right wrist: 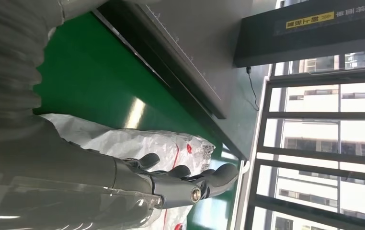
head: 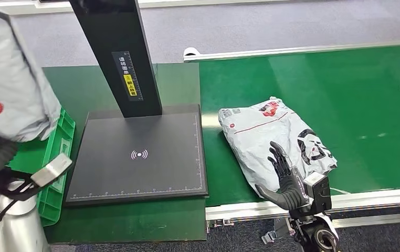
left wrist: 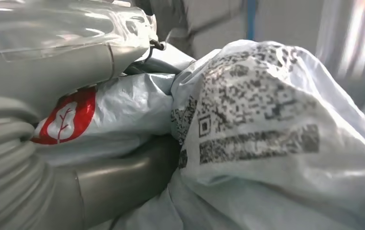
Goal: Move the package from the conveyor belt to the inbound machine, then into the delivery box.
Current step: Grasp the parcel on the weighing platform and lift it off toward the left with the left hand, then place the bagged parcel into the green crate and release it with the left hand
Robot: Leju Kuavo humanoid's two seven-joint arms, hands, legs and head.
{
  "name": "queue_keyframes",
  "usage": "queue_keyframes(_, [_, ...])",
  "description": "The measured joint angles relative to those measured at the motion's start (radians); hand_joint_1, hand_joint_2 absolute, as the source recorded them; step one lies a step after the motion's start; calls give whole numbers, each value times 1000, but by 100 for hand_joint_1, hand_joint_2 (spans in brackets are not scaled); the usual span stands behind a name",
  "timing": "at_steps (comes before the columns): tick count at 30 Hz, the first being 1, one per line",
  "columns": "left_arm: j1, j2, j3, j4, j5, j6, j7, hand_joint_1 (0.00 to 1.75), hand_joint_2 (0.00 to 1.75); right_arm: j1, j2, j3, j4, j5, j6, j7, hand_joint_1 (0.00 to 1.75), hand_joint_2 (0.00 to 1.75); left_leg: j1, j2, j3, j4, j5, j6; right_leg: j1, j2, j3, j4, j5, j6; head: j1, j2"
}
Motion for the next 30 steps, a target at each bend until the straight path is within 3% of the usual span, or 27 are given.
queue_keyframes(3, [-9,-4,59,123,-99,-3,123,175,175,11,10,-1,-22,25,4,14,0,175,0,1,0,0,0,0,0,1,0,0,0,0,0,0])
queue_keyframes(4, [-11,8,63,183,-133,-14,214,175,175,13,15,-2,-28,42,11,20,0,175,0,2,1,0,0,0,0,1,0,0,0,0,0,0])
queue_keyframes(7, [0,74,35,370,-200,-128,599,175,175,9,39,-3,-34,91,42,31,0,175,1,5,1,0,0,-1,1,5,-1,0,1,-1,0,0])
queue_keyframes(9, [12,109,13,461,-197,-220,742,175,175,2,52,-3,-31,112,55,32,0,175,1,6,1,0,0,-1,2,6,-1,0,1,-1,0,0])
queue_keyframes(13, [31,162,-13,576,-169,-349,795,175,175,-17,69,-3,-15,147,74,32,0,175,1,5,0,0,0,-1,2,6,-1,0,1,-1,0,0])
queue_keyframes(19, [21,218,-2,632,-103,-362,826,171,175,-20,81,-3,-1,183,86,42,0,175,1,5,1,0,-2,-2,1,6,-1,0,1,-1,0,0])
queue_keyframes(21, [20,228,14,638,-62,-300,808,86,175,-18,82,-3,-1,192,90,49,0,175,2,6,1,0,-2,-2,2,6,-1,0,1,-1,0,0])
queue_keyframes(23, [23,234,39,631,-9,-171,753,13,175,-11,82,-3,-2,198,93,52,0,175,3,6,1,0,-2,-2,3,6,-1,0,1,-2,0,0])
queue_keyframes(26, [28,233,94,569,60,-24,606,23,175,0,81,-3,-5,198,94,53,0,175,3,5,1,0,-1,-3,4,6,-1,0,0,-2,0,0])
queue_keyframes(27, [29,229,111,544,80,-11,564,51,175,1,81,-3,-5,197,94,53,0,175,3,5,1,0,-1,-3,4,5,-1,0,0,-2,0,0])
queue_keyframes(30, [31,218,138,494,113,-4,508,164,175,2,80,-3,-5,194,94,53,0,175,3,5,0,0,-1,-3,4,5,-1,0,0,-2,0,0])
